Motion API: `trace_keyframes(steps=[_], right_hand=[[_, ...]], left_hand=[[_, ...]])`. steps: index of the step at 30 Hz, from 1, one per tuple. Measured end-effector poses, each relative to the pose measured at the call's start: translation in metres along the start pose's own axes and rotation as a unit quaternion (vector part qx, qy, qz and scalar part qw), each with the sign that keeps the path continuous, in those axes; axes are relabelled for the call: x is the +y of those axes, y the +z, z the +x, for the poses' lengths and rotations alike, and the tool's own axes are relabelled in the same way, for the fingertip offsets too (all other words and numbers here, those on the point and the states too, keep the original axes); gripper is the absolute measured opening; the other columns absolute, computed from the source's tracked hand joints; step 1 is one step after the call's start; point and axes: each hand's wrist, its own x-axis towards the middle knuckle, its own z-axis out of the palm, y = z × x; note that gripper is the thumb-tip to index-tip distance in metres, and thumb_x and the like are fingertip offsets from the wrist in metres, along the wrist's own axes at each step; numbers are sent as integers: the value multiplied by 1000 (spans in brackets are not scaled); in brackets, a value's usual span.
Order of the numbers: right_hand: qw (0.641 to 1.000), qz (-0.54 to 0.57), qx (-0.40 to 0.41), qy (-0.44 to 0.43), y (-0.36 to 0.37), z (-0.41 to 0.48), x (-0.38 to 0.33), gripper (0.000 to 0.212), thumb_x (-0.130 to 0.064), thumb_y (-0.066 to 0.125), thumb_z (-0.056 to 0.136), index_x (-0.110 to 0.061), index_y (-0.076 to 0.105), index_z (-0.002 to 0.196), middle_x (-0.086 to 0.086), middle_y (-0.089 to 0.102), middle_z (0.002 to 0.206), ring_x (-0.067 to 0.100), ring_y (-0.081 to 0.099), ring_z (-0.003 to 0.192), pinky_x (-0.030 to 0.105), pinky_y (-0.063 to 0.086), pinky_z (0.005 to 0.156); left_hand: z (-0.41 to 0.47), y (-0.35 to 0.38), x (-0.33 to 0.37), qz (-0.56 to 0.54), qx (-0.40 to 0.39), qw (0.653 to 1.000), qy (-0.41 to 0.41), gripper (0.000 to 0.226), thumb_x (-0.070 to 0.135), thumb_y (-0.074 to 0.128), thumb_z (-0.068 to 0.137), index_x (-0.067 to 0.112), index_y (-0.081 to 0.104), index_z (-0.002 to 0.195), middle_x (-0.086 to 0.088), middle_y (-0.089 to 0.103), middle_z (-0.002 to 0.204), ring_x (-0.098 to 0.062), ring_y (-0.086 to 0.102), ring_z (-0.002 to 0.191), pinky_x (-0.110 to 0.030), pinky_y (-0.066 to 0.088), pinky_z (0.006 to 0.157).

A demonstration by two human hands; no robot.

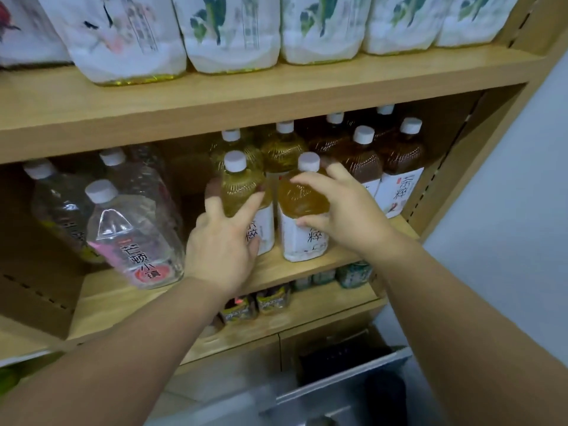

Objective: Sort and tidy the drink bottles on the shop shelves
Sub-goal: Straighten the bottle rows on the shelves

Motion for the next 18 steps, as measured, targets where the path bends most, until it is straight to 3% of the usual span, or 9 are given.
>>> trace_keyframes(steps=[3, 6, 10, 15, 18], right_hand=[[996, -71, -43, 13, -3, 2, -2, 75, -25, 84, 82, -37, 48, 147, 2, 47, 129, 23, 44, 123, 43, 49, 98], [979, -204, -24, -9, 0, -8, -1, 90, -23, 86, 78, -41, 35, 151, 7, 43, 138, 29, 39, 124, 48, 47, 99], [969, -247, -8, -3, 13, -8, 1, 97, -23, 89, 73, -39, 31, 150, 11, 42, 141, 32, 42, 121, 47, 45, 97], [952, -305, -4, 22, 21, 12, 6, 86, -35, 83, 79, -42, 37, 151, 8, 42, 152, 33, 48, 116, 43, 32, 94], [953, -301, -32, 32, 19, 20, 6, 91, -39, 77, 86, -50, 20, 157, 7, 43, 154, 34, 52, 115, 44, 30, 93]], left_hand=[[3, 7, -5, -8, 16, 1000, 13, 83, 36, 72, 89, 53, 19, 151, -16, 4, 158, -49, 54, 113, -48, 54, 89], [6, 12, -10, -12, 23, 999, 30, 88, 31, 76, 86, 52, 18, 148, -10, -2, 158, -50, 59, 104, -50, 56, 83], [9, 18, -17, -10, 40, 998, 49, 92, 27, 82, 80, 50, 22, 147, -14, 6, 157, -50, 61, 93, -50, 58, 75], [8, 20, -24, -8, 46, 997, 68, 95, 25, 84, 78, 48, 24, 149, -12, 4, 159, -50, 62, 92, -51, 59, 74], [6, 22, -23, -13, 43, 997, 65, 95, 23, 82, 80, 49, 21, 149, -11, -3, 162, -50, 62, 96, -51, 59, 78]])
